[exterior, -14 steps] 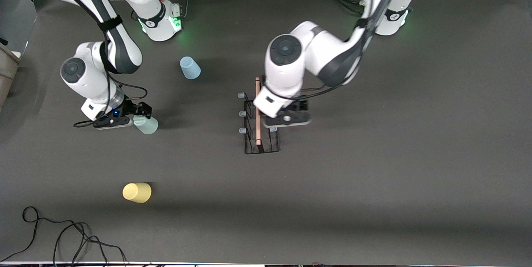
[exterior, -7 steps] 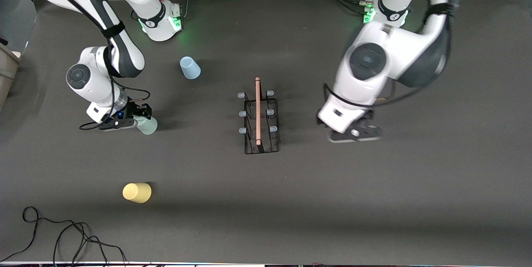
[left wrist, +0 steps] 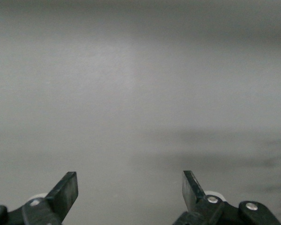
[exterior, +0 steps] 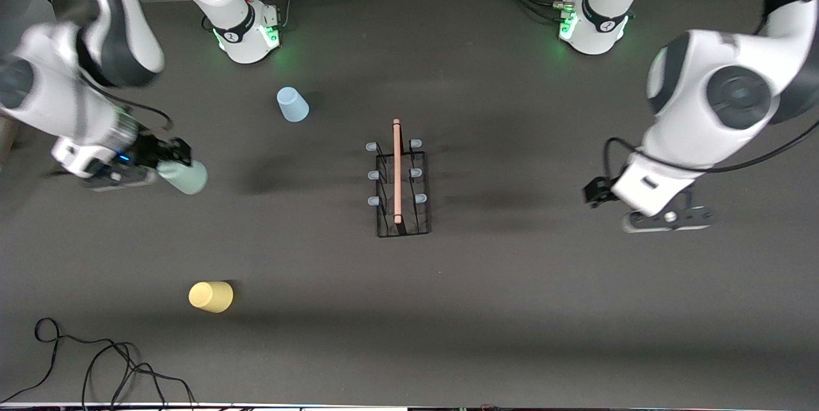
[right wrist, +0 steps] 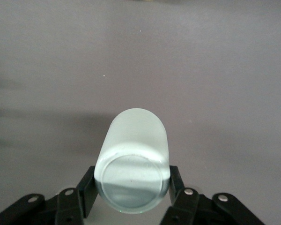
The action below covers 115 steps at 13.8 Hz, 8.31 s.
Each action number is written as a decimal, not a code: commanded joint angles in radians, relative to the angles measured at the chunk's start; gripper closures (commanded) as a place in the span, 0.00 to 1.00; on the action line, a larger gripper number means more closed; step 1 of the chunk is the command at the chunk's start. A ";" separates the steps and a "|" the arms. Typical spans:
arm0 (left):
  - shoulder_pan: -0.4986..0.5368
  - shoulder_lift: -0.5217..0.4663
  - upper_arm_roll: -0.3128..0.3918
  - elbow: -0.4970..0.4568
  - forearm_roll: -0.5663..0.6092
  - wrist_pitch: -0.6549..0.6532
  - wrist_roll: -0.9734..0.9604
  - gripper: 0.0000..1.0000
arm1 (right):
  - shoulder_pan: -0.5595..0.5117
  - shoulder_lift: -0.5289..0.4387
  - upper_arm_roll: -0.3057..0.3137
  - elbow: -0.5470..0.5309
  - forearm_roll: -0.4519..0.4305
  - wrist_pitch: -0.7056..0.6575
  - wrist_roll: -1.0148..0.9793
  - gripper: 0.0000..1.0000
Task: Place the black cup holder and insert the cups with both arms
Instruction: 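Retract the left gripper while the right gripper grasps the green cup, then carry the pale green cup to the rack and lower it onto a peg, then release the green cup and move the right gripper to the yellow cup, then grasp the yellow cup with the right gripper, then lift the yellow cup and lower it onto a rack peg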
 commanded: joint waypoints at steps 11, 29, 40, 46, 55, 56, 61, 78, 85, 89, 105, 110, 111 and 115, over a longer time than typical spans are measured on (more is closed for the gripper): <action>0.133 -0.239 -0.010 0.054 0.021 -0.349 0.200 0.00 | 0.487 0.219 0.006 0.475 0.171 -0.294 1.252 0.77; 0.218 -0.213 -0.011 -0.016 0.009 -0.234 0.287 0.01 | 0.745 0.341 -0.003 0.152 0.165 0.245 1.609 0.78; 0.198 -0.199 -0.021 -0.001 0.005 -0.241 0.238 0.00 | 0.732 0.378 -0.068 0.390 0.138 -0.009 1.586 0.00; 0.188 -0.191 -0.019 -0.002 0.009 -0.229 0.221 0.01 | 0.732 0.374 -0.353 0.620 0.125 -0.310 0.962 0.00; 0.199 -0.187 -0.014 -0.004 0.005 -0.231 0.192 0.01 | 0.408 0.642 -0.527 0.786 0.250 -0.122 0.016 0.00; 0.199 -0.185 -0.013 -0.004 0.005 -0.235 0.183 0.01 | 0.383 0.678 -0.525 0.808 0.292 -0.119 -0.026 0.00; 0.201 -0.188 -0.013 -0.004 0.002 -0.257 0.164 0.00 | 0.378 0.848 -0.522 0.779 0.449 0.126 -0.213 0.00; 0.199 -0.180 -0.011 0.022 -0.019 -0.283 0.181 0.00 | 0.352 0.919 -0.517 0.787 0.572 0.139 -0.355 0.93; 0.198 -0.179 -0.013 0.024 -0.018 -0.284 0.178 0.00 | 0.416 0.550 -0.531 0.781 0.247 -0.335 -0.096 0.96; 0.199 -0.177 -0.013 0.024 -0.019 -0.285 0.181 0.01 | 0.551 0.422 -0.537 0.781 0.187 -0.527 0.290 0.98; 0.199 -0.170 -0.011 0.024 -0.016 -0.283 0.181 0.00 | 1.054 0.511 -0.523 0.588 0.260 -0.022 1.360 1.00; 0.199 -0.170 -0.011 0.024 -0.016 -0.281 0.181 0.01 | 1.053 0.609 -0.523 0.571 0.260 0.115 1.373 1.00; 0.199 -0.170 -0.011 0.024 -0.016 -0.281 0.181 0.01 | 1.053 0.629 -0.522 0.571 0.260 0.134 1.373 1.00; 0.201 -0.170 -0.011 0.024 -0.016 -0.283 0.183 0.00 | 1.053 0.690 -0.522 0.571 0.294 0.187 1.370 1.00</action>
